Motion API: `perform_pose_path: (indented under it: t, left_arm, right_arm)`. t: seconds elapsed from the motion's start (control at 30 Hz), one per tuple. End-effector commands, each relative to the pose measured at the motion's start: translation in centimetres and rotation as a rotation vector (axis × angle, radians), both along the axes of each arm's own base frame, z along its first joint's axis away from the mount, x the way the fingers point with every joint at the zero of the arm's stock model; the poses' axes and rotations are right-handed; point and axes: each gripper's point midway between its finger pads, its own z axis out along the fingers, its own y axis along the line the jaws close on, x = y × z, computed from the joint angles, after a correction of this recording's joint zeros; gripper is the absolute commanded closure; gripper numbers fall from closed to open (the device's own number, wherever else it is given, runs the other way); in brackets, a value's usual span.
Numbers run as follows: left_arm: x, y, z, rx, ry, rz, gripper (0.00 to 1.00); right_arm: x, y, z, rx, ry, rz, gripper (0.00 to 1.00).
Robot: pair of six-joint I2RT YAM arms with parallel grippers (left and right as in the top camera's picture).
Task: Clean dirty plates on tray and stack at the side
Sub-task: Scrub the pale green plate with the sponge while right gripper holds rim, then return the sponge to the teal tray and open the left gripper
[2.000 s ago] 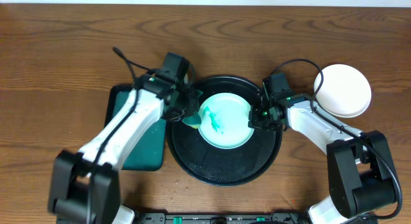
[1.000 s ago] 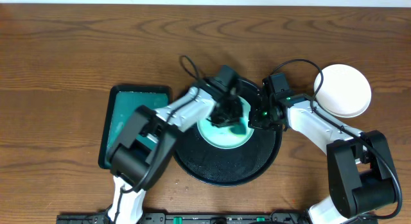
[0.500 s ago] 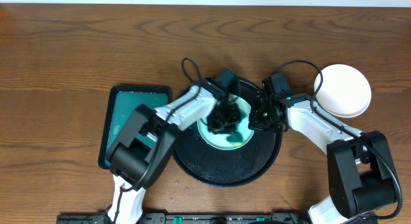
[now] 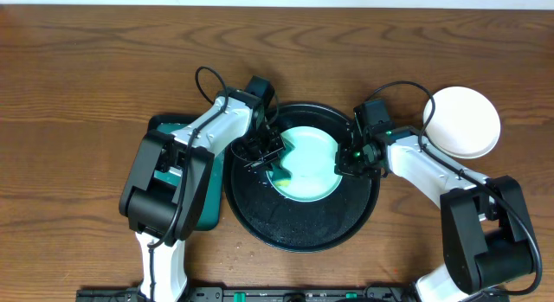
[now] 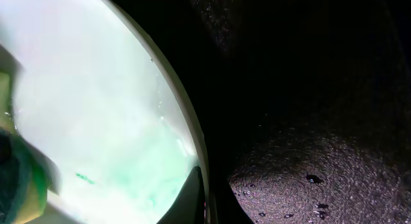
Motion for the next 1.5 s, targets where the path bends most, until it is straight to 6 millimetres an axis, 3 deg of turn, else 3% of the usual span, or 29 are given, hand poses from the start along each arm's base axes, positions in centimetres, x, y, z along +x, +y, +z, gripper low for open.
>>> perform_pose_path:
  t: [0.0,0.13,0.37,0.47,0.63,0.8,0.9,1.07,1.2,1.3,1.47]
  left_arm:
    - [-0.3,4.7,-5.0,0.215,0.015,0.001,0.93]
    - [-1.3,-0.9,-3.8,-0.025,0.026,-0.063,0.93]
    - [-4.1,-7.6,-2.8,-0.157,0.016,-0.174,0.93]
    - [-5.3,-9.3,-2.7,-0.171,0.016,-0.207,0.93]
    - [-6.5,-10.2,-2.7,-0.166,0.026,-0.224,0.93]
    - [-4.5,-8.3,-3.7,-0.074,-0.037,-0.195,0.93]
    - [-1.6,-5.8,-4.5,0.008,-0.106,-0.137,0.93]
    - [3.4,-3.0,-4.1,-0.025,-0.185,-0.013,0.93]
    - [6.3,-0.2,-3.6,-0.027,-0.209,0.077,0.93]
    - [6.9,1.8,-3.5,-0.012,-0.187,0.127,0.93]
    - [4.6,4.0,-3.8,0.031,-0.095,0.082,0.93]
  right_arm:
    - [-1.5,0.6,-1.4,-0.002,0.049,0.044,0.99]
    - [-1.5,0.6,-1.4,-0.002,0.049,0.043,0.99]
    - [-1.5,0.6,-1.4,-0.003,0.053,0.043,0.99]
    - [-1.6,0.5,-1.5,-0.004,0.057,0.043,0.99]
    - [-1.7,0.5,-1.5,-0.005,0.061,0.043,0.99]
    - [-1.8,0.5,-1.5,-0.005,0.062,0.043,0.99]
    - [-1.8,0.7,-1.4,0.009,0.066,0.046,0.99]
    - [-1.8,0.7,-1.4,0.009,0.066,0.046,0.99]
    - [-1.9,0.7,-1.4,0.008,0.068,0.046,0.99]
    - [-1.9,0.7,-1.4,0.007,0.069,0.046,0.99]
    - [-1.9,0.7,-1.4,0.007,0.069,0.046,0.99]
